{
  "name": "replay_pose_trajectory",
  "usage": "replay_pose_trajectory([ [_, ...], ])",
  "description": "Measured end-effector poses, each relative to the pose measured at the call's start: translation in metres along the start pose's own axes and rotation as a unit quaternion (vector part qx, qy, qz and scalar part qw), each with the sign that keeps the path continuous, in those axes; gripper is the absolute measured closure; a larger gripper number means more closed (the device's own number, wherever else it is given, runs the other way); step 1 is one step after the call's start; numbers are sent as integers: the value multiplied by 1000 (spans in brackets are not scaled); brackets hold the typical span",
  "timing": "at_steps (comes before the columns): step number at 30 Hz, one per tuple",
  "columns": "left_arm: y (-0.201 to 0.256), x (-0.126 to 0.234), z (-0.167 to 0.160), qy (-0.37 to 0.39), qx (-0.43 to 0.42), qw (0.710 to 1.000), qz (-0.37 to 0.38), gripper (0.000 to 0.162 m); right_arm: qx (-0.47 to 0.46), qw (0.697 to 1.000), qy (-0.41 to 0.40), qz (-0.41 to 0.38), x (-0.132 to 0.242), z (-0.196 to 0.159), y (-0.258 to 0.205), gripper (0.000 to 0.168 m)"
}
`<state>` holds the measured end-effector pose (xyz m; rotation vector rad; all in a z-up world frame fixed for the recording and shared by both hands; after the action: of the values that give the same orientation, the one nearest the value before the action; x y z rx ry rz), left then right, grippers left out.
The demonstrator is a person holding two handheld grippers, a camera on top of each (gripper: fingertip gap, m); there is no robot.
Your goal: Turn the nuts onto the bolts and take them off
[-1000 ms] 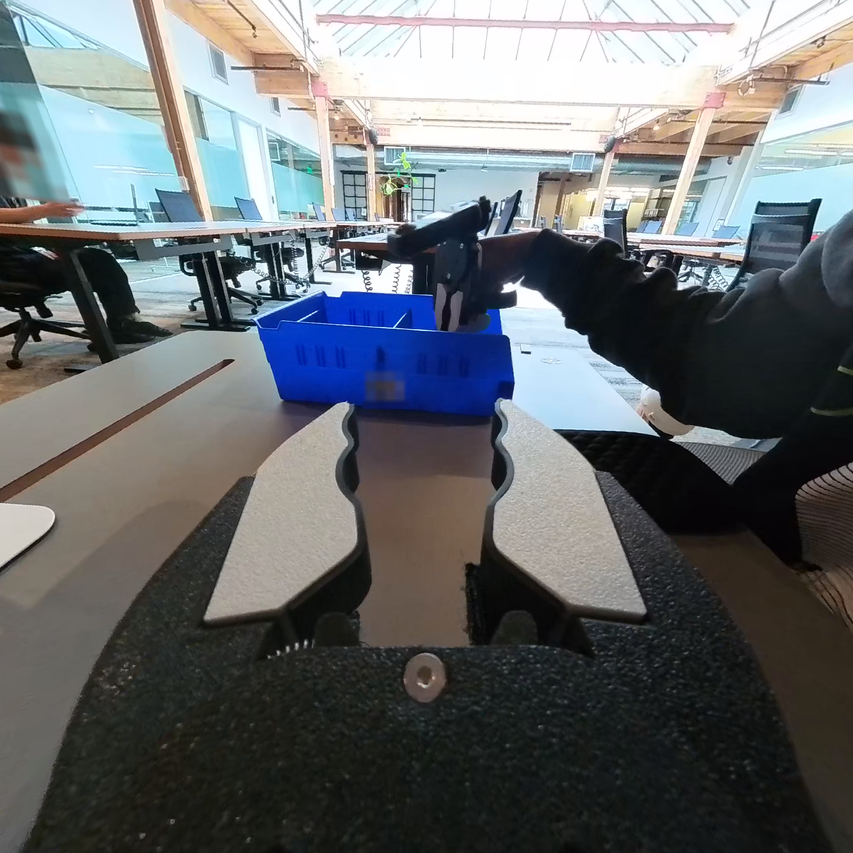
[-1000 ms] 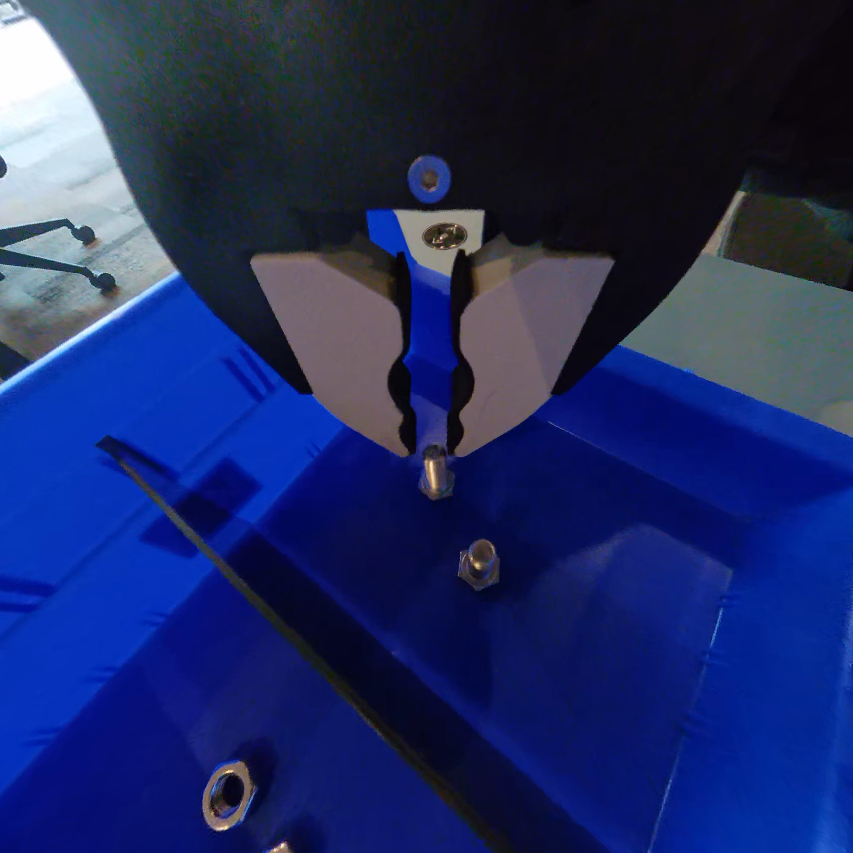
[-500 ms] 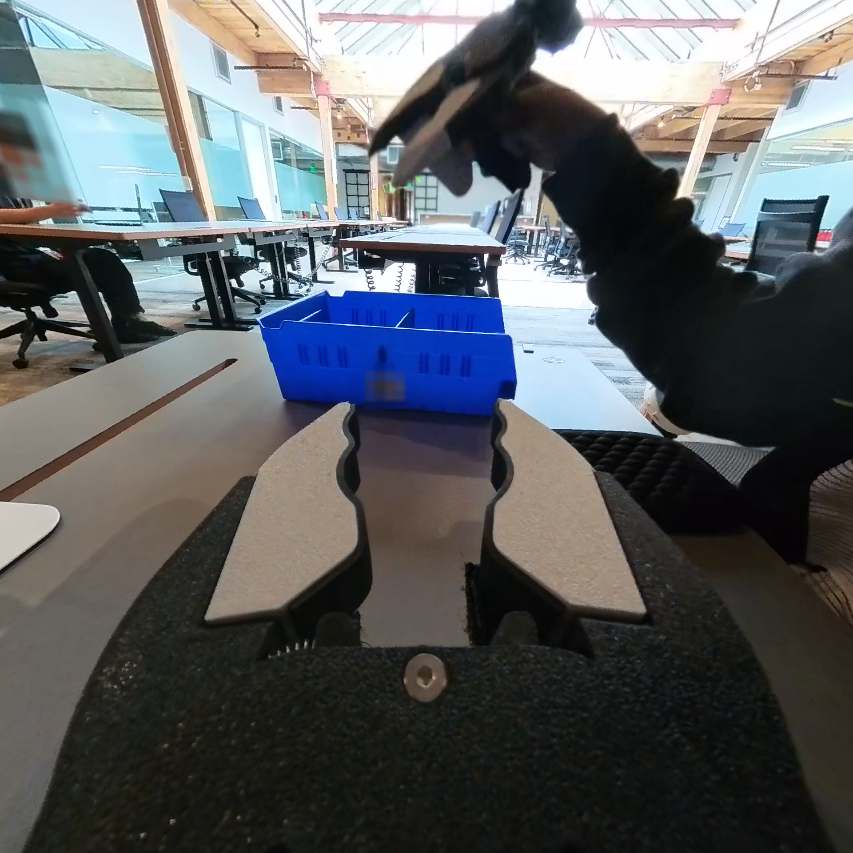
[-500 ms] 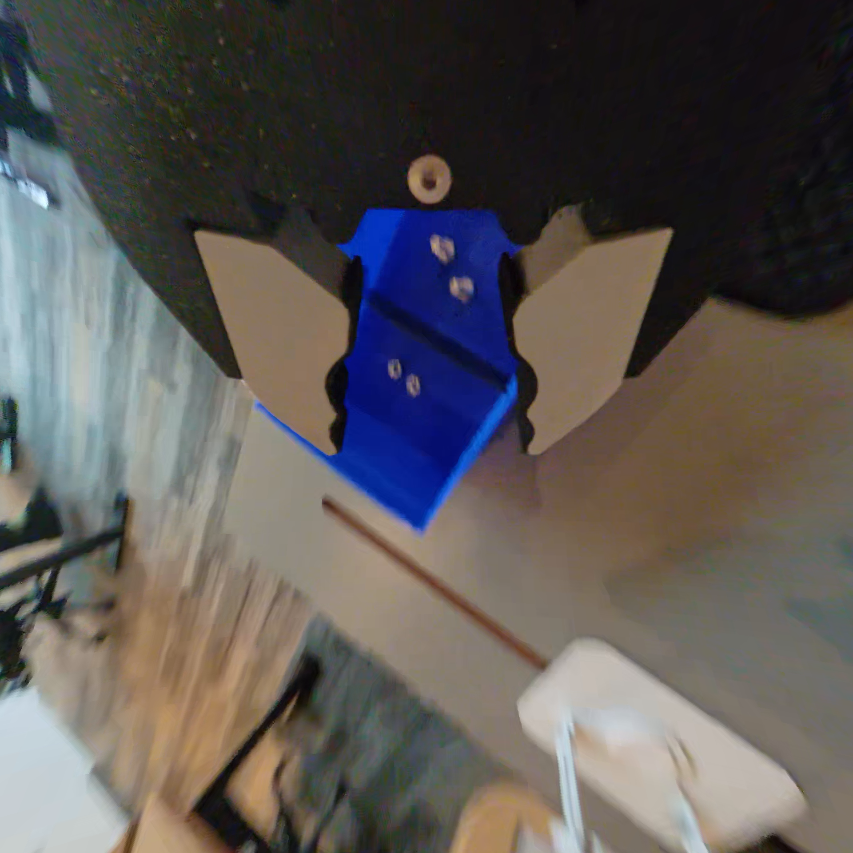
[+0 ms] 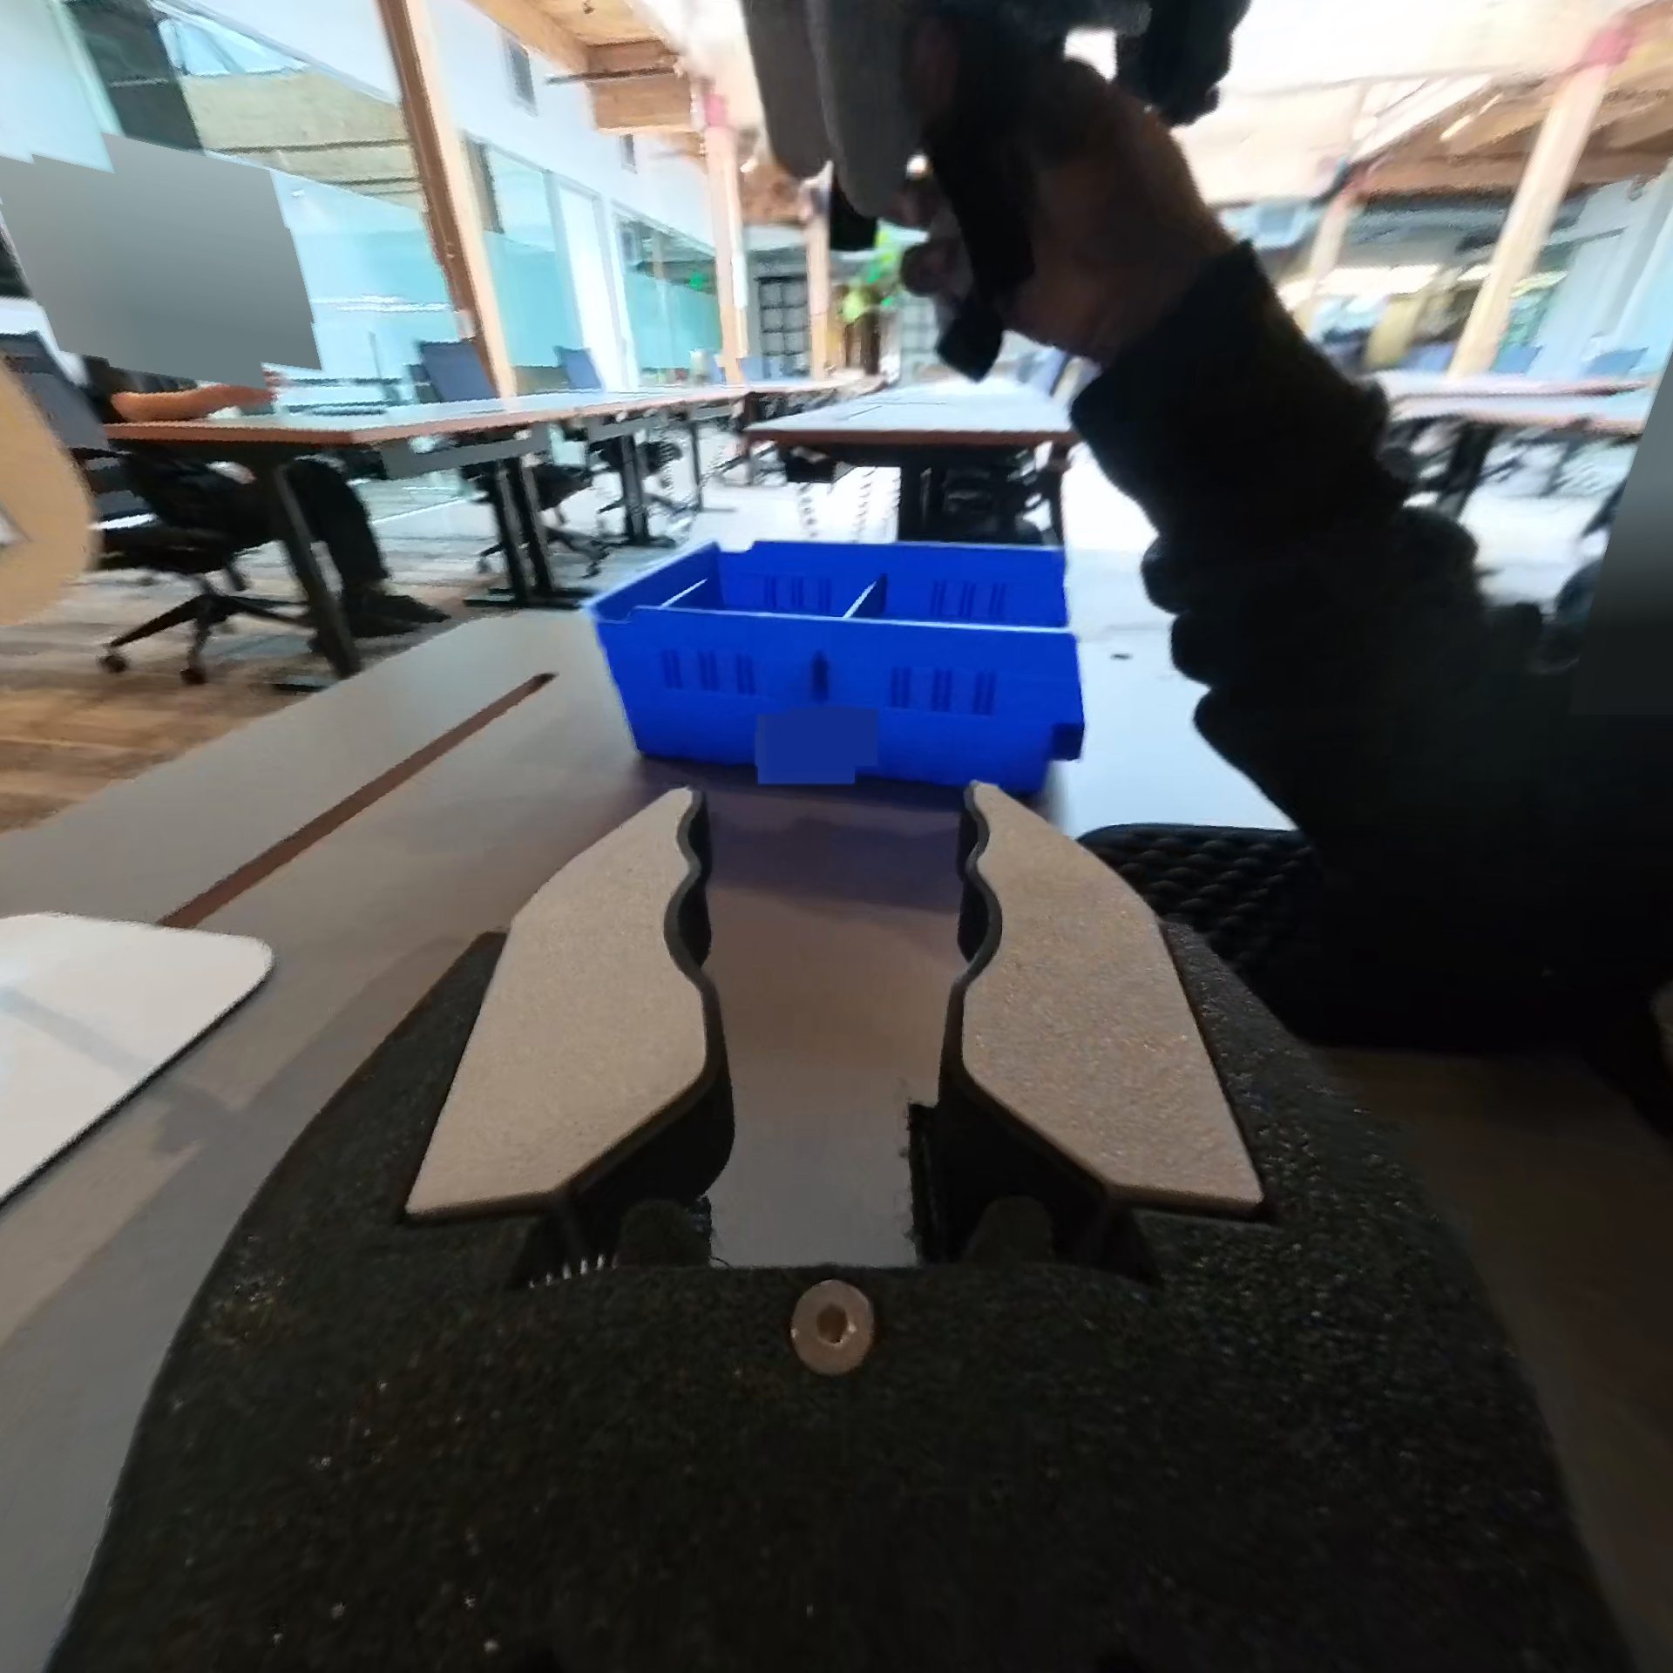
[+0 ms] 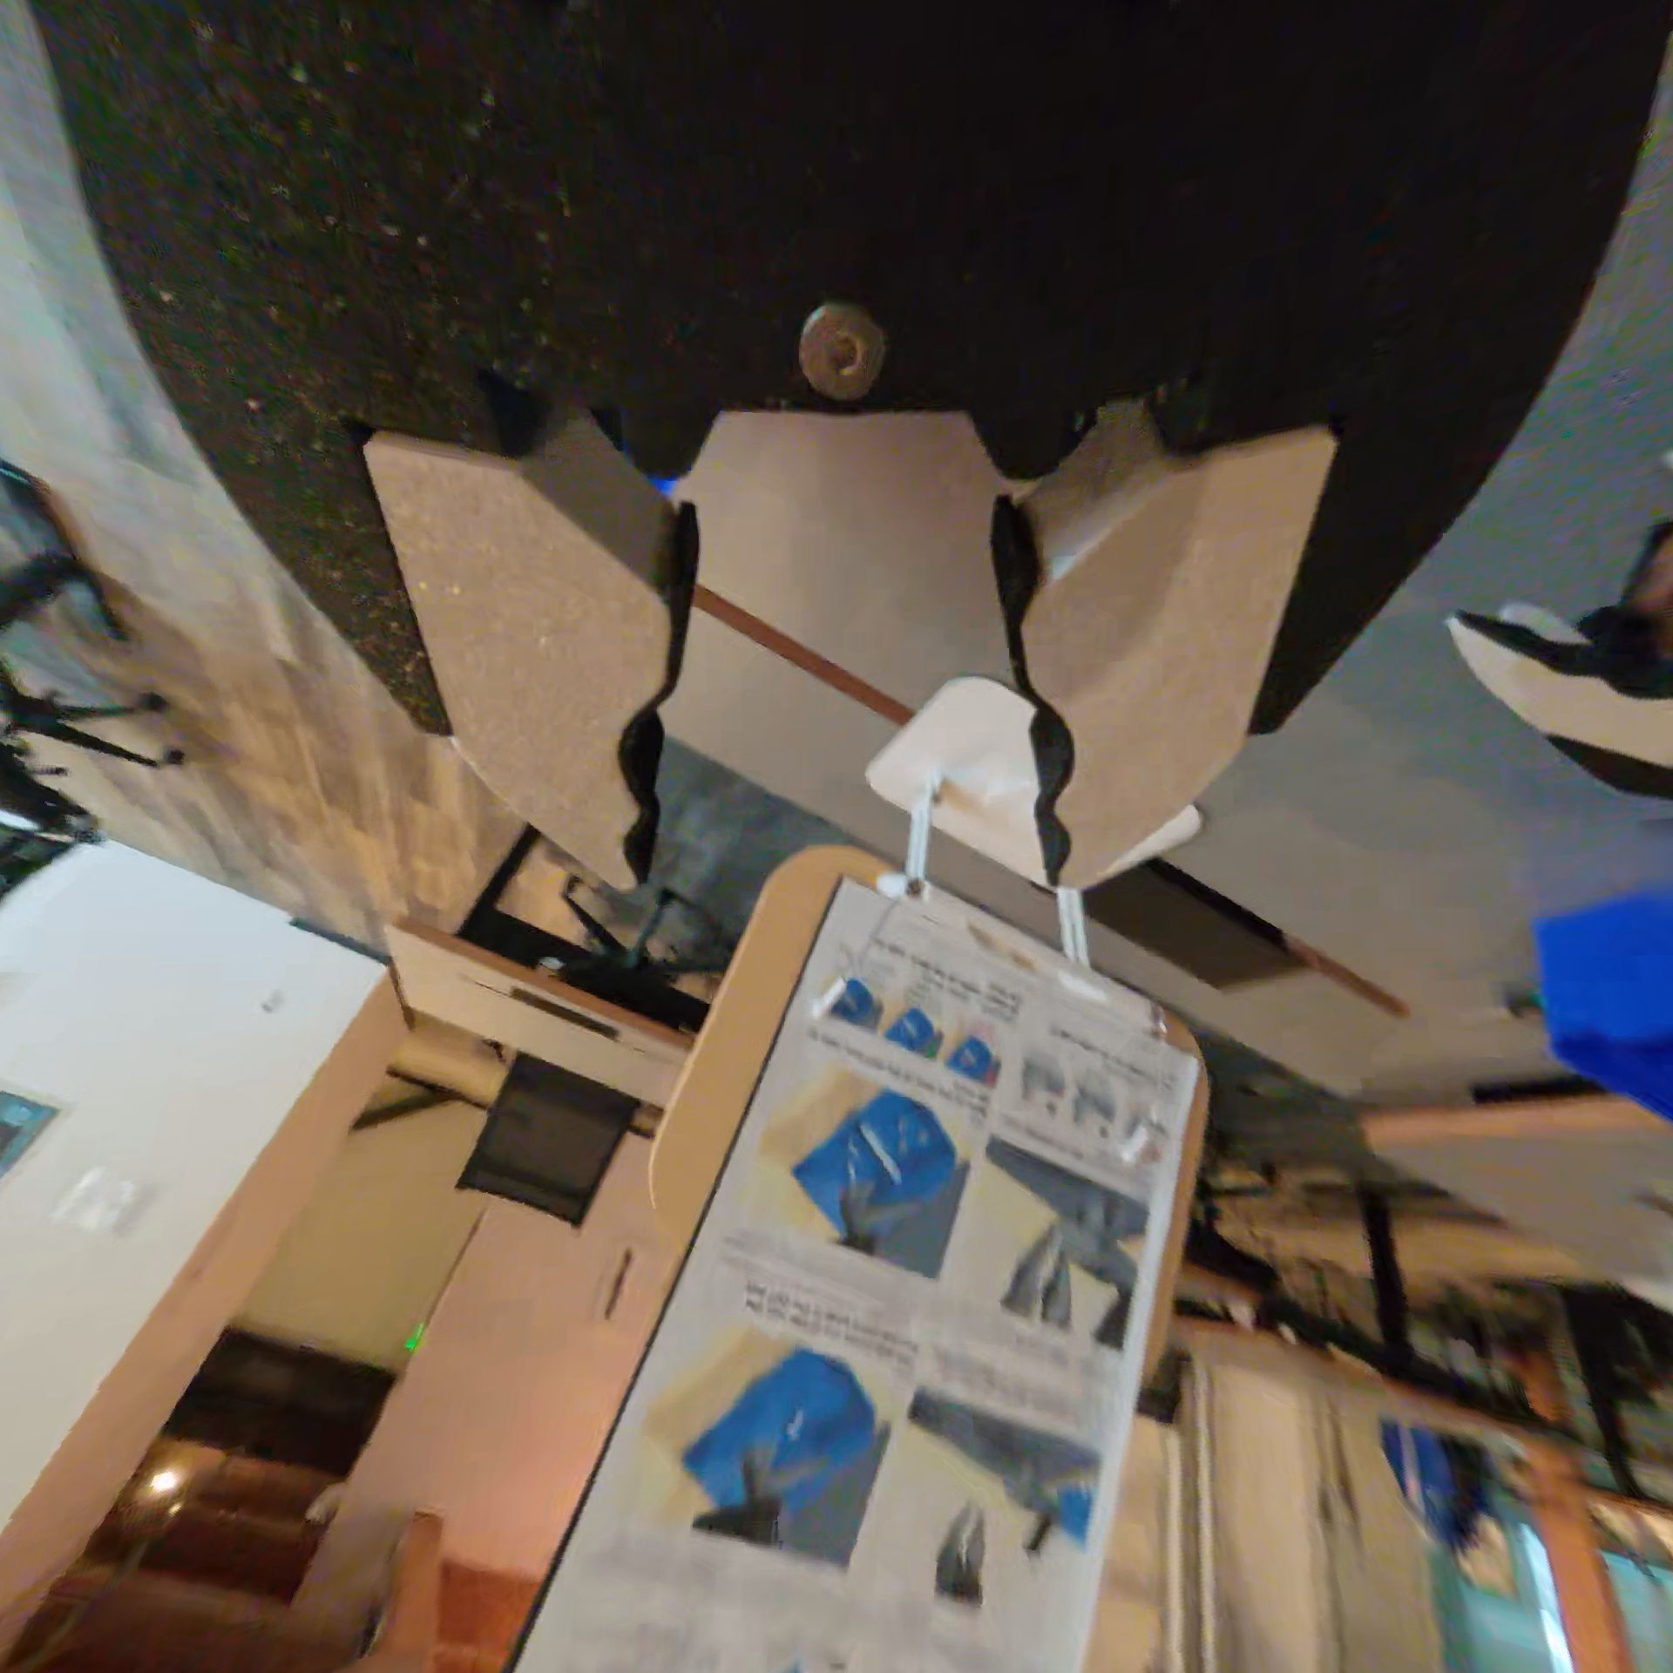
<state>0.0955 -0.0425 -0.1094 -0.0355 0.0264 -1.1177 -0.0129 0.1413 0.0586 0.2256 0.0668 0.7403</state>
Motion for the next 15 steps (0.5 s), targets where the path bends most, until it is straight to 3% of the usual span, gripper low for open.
replay_pose_trajectory([
  [3, -13, 21, 17, -22, -37, 996, 73, 109, -57, 998, 10, 38, -2, -3, 1, 95],
  [7, -44, 85, 50, -37, -49, 981, 184, 113, -82, 995, 2, 48, -3, -13, 10, 102],
  [15, -120, 296, 103, -198, -47, 879, 431, 116, -85, 995, -26, 41, 0, -24, 19, 103],
])
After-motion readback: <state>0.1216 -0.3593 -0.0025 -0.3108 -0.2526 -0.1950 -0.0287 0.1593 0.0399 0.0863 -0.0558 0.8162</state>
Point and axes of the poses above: each gripper's, where its closed fingertips meet, x back along the fingers, z out of its top, y = z × x across the jaws, the point moved 4 cm from there along x, back along the fingers, and after that the axes turned 2 degrees about -x, right-handed, at the moved point
